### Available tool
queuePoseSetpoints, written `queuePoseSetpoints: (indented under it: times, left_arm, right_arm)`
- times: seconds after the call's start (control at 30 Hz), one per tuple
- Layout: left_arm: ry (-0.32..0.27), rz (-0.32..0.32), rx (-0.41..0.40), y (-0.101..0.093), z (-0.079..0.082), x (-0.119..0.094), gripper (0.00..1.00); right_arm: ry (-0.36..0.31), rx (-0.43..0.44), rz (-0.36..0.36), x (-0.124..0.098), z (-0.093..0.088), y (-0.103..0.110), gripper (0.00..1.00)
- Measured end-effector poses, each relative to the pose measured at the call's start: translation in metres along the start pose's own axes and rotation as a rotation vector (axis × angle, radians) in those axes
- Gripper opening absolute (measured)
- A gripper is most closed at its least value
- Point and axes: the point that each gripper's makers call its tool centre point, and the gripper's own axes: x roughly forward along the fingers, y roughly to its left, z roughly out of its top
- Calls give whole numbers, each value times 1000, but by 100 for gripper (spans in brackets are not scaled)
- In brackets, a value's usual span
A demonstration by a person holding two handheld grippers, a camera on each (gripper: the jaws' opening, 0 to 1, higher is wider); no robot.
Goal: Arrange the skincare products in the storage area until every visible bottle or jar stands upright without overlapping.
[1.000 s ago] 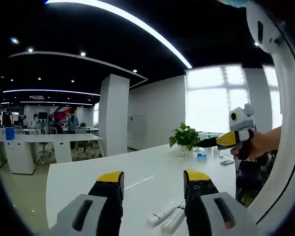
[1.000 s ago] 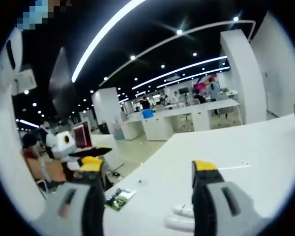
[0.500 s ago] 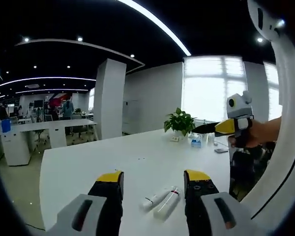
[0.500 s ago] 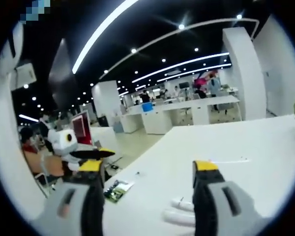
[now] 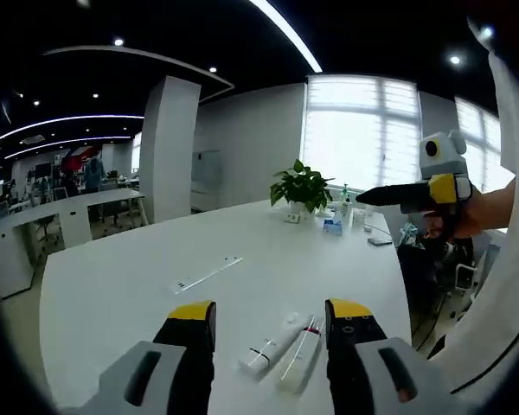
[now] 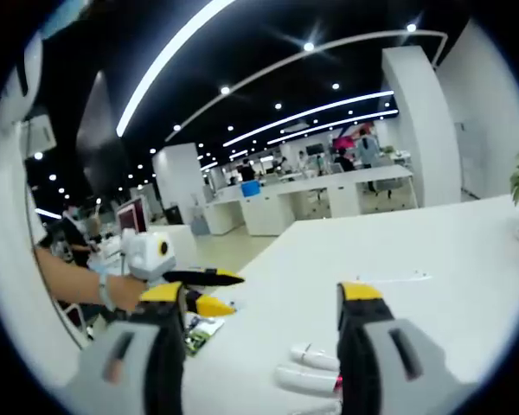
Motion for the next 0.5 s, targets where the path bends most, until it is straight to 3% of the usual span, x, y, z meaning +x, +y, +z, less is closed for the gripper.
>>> queuePoseSetpoints:
  times: [0.03, 0.07, 0.13, 0.2, 0.23, 0.27, 0.33, 0.37, 0.5]
  left_arm:
    - [4, -13, -6, -1, -1, 3, 52]
    - [6, -81, -68, -6, -4, 18, 52]
    - [37, -92, -105, -2, -12, 30, 51]
    - [91, -89, -89, 6, -25, 44, 51]
    - [165, -80, -43, 13, -41, 56, 49]
    - [203, -74, -20, 17, -48, 62, 48]
    - [239, -77, -28, 18, -57, 72, 44]
    - [288, -93, -30, 19, -66, 82, 42]
    - [370, -118, 37, 18, -80, 101, 41]
  right_arm:
    - [2, 3, -5, -1, -1, -2, 70]
    - [4, 5, -9, -2, -1, -4, 70]
    - [9, 16, -13, -4, -2, -7, 70]
    - [10, 20, -23, -7, -3, -10, 69]
    - [10, 21, -34, -10, -3, -13, 69]
    - [10, 22, -39, -12, -3, -14, 69]
    - [16, 28, -48, -14, -6, -18, 68]
    - [25, 39, -60, -16, -9, -21, 68]
    - [39, 55, -73, -17, -14, -24, 68]
